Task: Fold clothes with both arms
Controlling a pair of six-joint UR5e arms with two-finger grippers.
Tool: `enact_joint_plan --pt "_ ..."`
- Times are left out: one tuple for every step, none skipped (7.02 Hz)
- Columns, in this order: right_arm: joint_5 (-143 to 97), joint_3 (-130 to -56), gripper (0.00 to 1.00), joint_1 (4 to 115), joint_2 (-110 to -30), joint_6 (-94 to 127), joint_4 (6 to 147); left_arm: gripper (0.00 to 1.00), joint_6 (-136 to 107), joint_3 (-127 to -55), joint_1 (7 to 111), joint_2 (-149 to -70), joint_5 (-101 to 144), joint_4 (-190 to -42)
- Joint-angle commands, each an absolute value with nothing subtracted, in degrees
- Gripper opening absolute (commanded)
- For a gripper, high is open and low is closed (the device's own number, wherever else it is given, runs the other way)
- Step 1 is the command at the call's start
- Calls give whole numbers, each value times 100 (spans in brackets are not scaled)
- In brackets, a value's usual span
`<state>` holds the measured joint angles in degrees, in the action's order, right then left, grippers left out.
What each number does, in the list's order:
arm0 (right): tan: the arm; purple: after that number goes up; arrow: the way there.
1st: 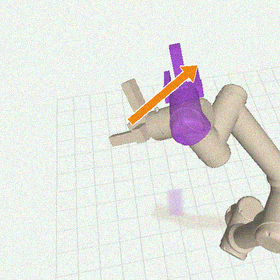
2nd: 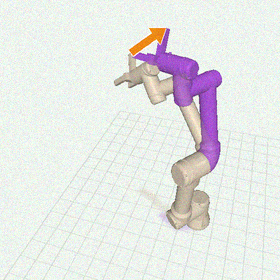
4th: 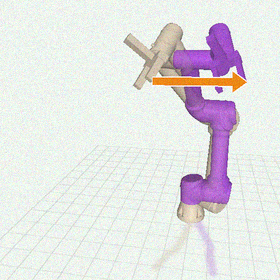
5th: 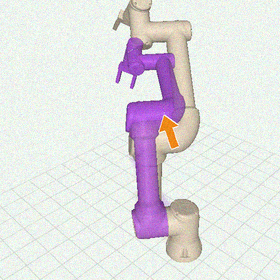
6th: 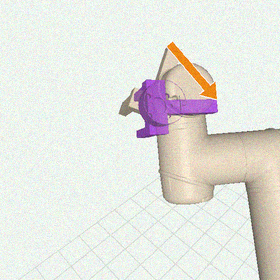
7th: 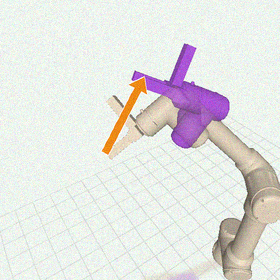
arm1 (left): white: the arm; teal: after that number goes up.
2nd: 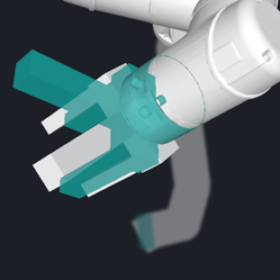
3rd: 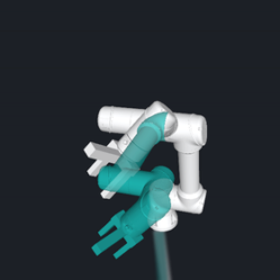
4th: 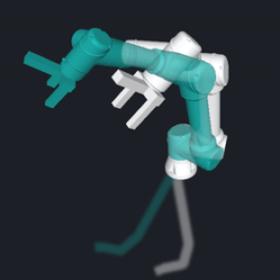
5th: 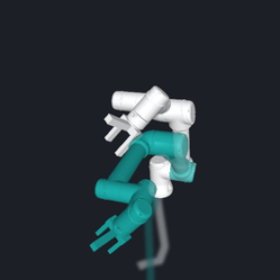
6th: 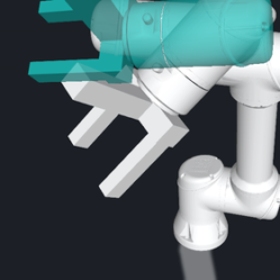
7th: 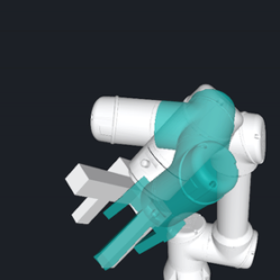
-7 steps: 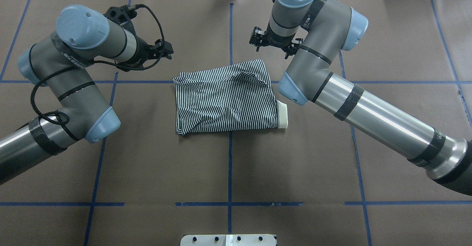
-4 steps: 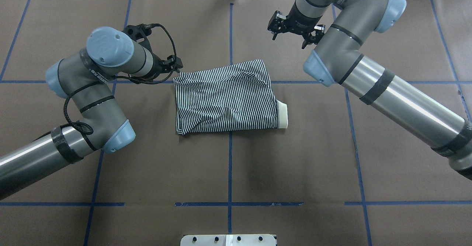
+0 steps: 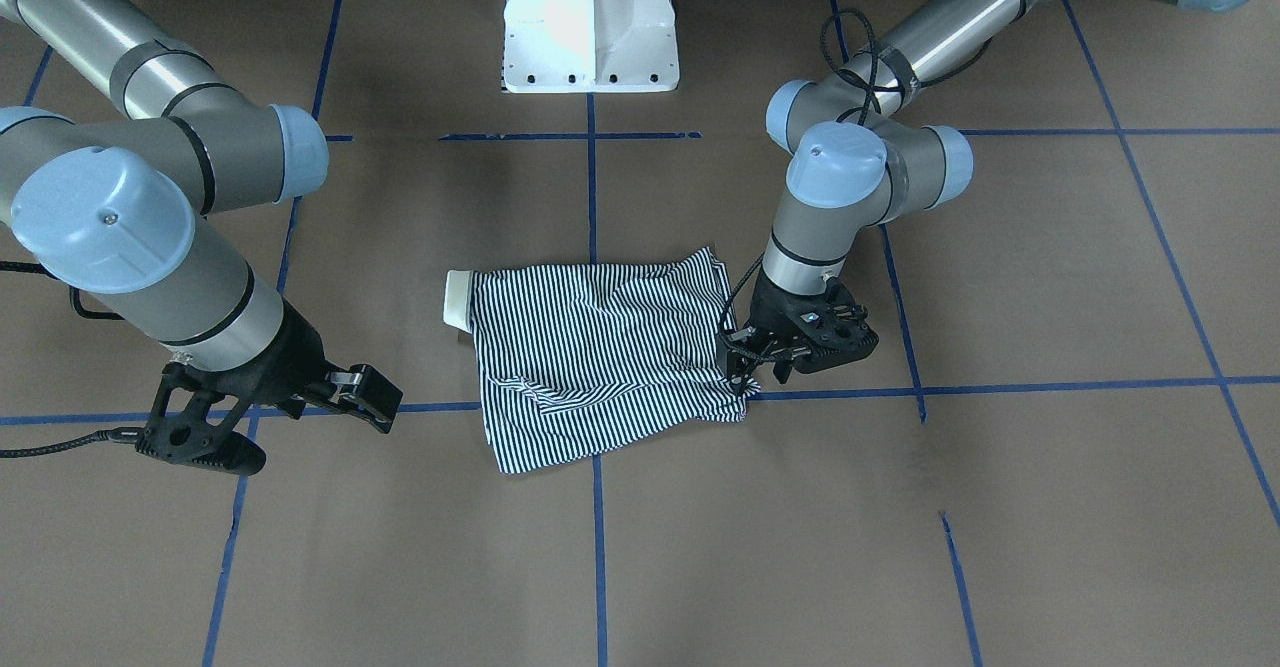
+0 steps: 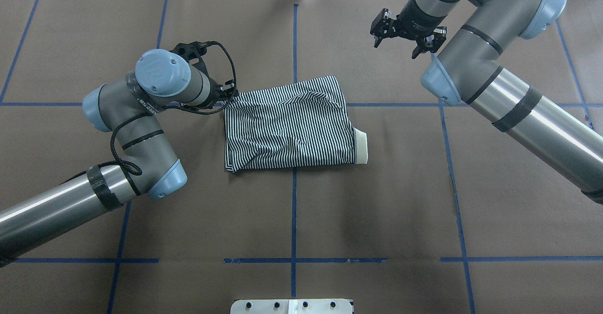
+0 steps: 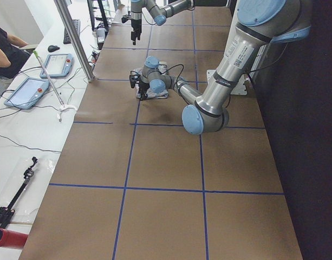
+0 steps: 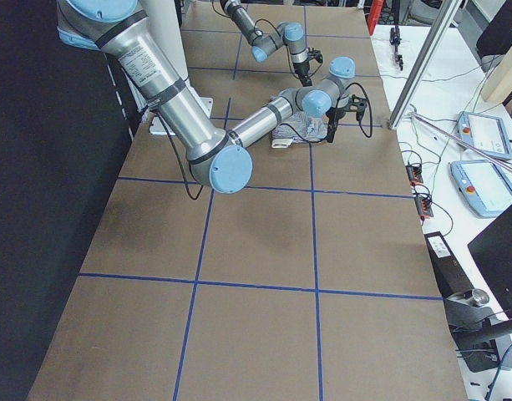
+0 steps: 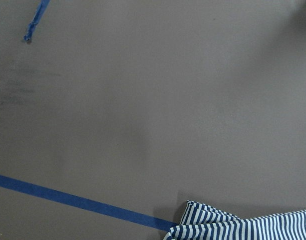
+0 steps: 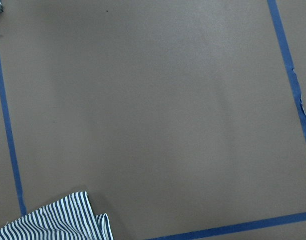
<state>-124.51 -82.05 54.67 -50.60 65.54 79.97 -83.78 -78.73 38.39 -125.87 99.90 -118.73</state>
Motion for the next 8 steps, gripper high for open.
enact_joint_plan --pt "-12445 -8226 100 5476 -5097 6548 7989 44 -8411 -7734 3832 -12630 9932 -12041" --pt "-12445 -8227 100 5484 -5098 6548 7989 26 -8394 -7743 3832 -12647 9932 -12041" --pt "-12445 -8227 100 5484 -5132 6548 7989 9 -8367 -7752 3832 -12656 9940 -12041" --pt "-12437 -8227 100 5476 -5168 6548 7989 0 -8367 -7752 3815 -12656 9932 -12032" --pt "-12428 -8235 100 5476 -5185 6548 7989 0 -8367 -7752 3806 -12656 9932 -12015" --pt "-12428 -8270 100 5476 -5203 6548 7981 0 -8358 -7761 3797 -12674 9932 -11980" --pt "-12428 -8340 100 5484 -5221 6557 7980 0 -8350 -7752 3806 -12804 9940 -11936" --pt "-12436 -8341 100 5476 -5264 6557 7972 0 -8324 -7743 3884 -12823 9932 -11927"
